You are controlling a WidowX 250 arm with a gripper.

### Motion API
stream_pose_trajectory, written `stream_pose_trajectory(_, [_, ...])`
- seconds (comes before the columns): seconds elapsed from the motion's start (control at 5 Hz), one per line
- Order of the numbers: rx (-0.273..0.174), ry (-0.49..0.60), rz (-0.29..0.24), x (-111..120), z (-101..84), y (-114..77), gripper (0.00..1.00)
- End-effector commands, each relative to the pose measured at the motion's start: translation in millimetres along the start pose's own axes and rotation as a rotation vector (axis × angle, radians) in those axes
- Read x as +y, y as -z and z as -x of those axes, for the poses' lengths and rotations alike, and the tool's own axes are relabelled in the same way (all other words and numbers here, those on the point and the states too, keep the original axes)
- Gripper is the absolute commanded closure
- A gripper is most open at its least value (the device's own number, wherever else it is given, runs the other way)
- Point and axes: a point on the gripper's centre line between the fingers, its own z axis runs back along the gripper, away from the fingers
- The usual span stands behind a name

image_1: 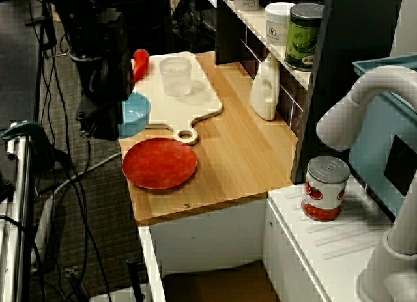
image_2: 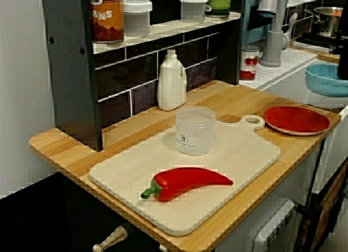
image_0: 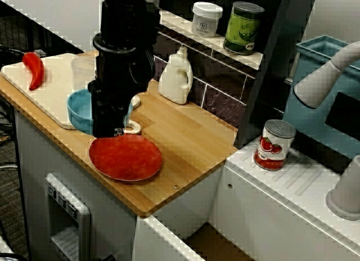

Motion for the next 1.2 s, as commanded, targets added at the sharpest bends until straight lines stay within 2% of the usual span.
stream_pose_trajectory(0.0, [-0.068, 0.074, -0.047, -27, -10.6, -0.9, 1.0])
stream_pose_trajectory(0.2, [-0.079, 0.099, -0.063, -43, -18.9, 4.5, 1.0])
stream_pose_trajectory(0.4, [-0.09, 0.136, -0.05, -63, -28.9, 2.8, 1.0])
stream_pose_trajectory(0.8, [-0.136, 0.186, -0.036, -98, -42.2, -11.4, 1.0])
stream_pose_trajectory(1.0, [-0.139, 0.192, -0.035, -110, -48.7, -5.4, 1.0])
